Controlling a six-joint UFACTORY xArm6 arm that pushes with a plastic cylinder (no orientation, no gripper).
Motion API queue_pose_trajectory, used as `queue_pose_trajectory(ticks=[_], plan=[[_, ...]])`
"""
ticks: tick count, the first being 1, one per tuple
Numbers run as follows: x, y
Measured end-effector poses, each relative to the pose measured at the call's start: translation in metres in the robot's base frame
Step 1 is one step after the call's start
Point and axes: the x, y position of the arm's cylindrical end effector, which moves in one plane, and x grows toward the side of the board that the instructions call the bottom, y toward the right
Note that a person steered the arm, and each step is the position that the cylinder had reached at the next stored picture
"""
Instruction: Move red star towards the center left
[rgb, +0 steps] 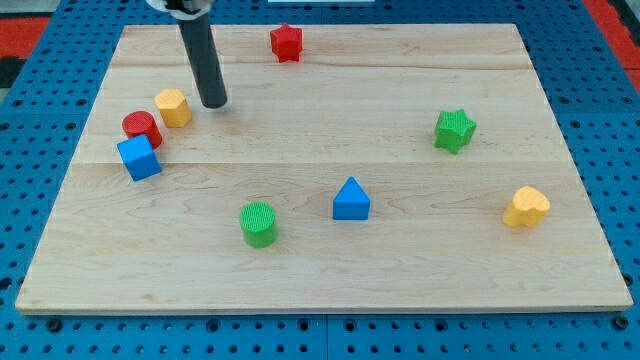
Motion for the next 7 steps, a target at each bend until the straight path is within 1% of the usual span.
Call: queue_pose_trajectory(ticks=[2, 3, 5, 6, 7], plan=[[0.000, -0.066], [-0.001, -0.010], [-0.060, 0.155], [-0.089, 0.156], [-0.130, 0.160]])
